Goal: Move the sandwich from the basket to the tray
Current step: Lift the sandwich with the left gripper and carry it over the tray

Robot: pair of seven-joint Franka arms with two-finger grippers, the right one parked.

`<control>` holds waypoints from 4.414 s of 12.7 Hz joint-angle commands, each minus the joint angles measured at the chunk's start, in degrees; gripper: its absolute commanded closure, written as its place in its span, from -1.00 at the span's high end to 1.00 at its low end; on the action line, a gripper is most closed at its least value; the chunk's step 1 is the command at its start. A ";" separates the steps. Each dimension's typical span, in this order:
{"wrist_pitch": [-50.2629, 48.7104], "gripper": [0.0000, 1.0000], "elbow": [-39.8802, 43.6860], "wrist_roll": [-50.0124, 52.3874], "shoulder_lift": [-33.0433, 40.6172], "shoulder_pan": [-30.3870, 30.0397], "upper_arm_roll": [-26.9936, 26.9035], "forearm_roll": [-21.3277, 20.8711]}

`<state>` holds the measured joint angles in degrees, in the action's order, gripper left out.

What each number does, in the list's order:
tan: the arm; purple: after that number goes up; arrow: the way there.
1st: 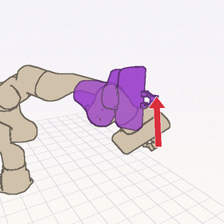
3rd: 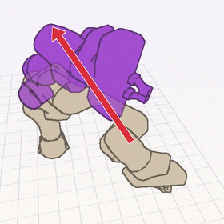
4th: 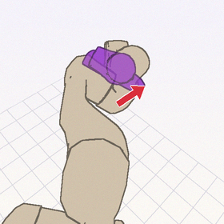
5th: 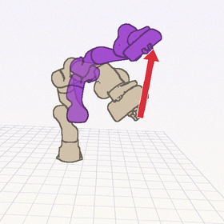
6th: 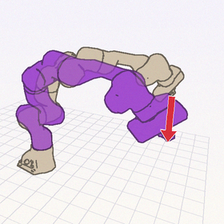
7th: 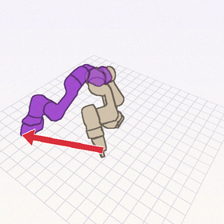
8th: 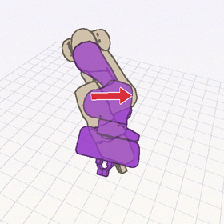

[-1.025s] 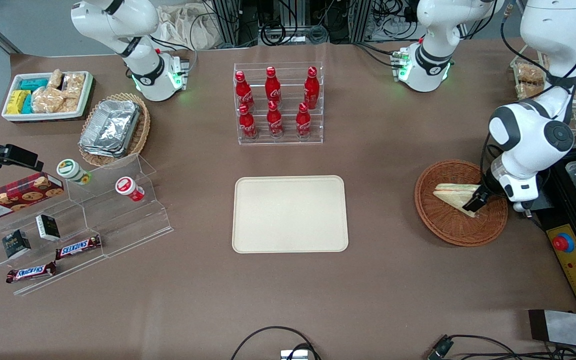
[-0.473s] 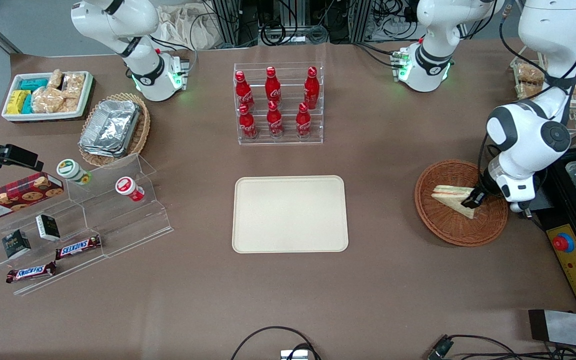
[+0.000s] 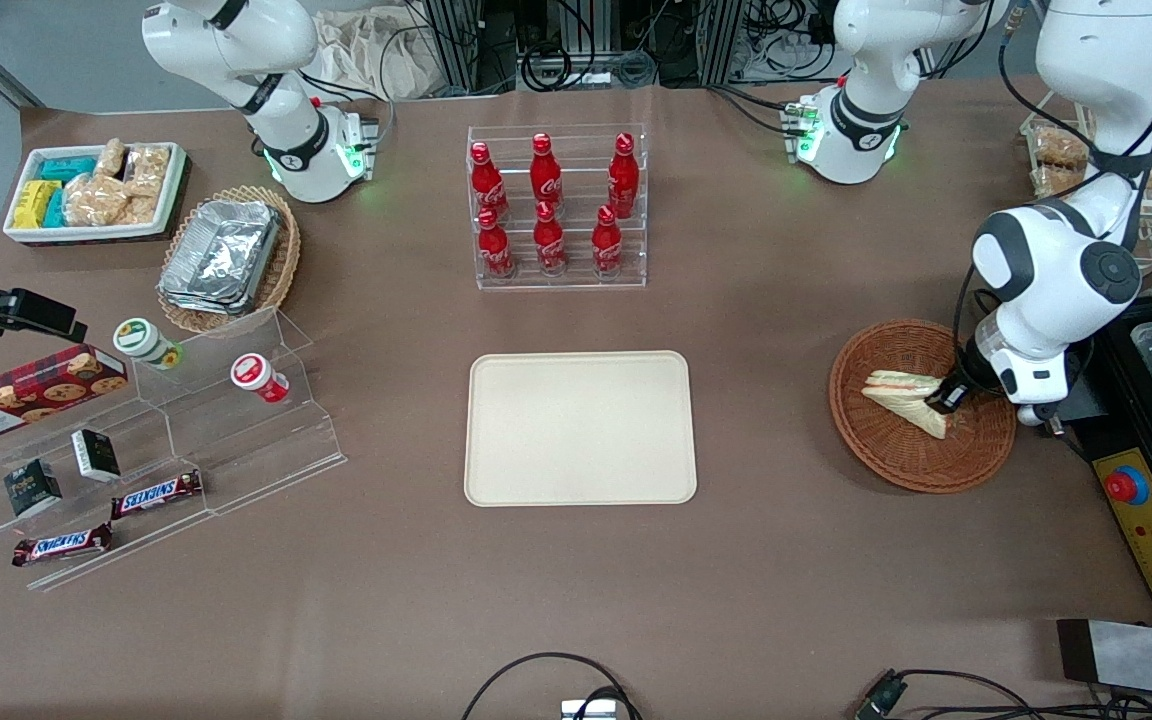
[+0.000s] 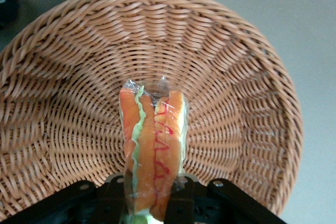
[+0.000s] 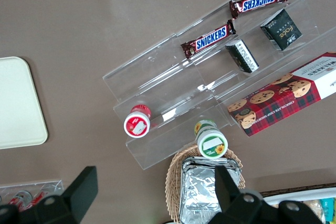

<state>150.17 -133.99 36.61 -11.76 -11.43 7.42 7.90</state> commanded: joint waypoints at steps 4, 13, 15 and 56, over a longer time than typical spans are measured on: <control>-18.55 -0.63 8.28 -9.61 7.53 0.27 0.49 -2.53; -32.29 -0.63 14.99 -27.47 10.79 0.27 13.05 -10.72; -35.02 -0.62 15.95 -27.12 11.05 0.27 17.34 -10.19; -29.32 -0.58 42.94 13.22 -34.56 14.68 35.20 -39.81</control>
<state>121.19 -93.47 49.49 -44.72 2.17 42.79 -30.61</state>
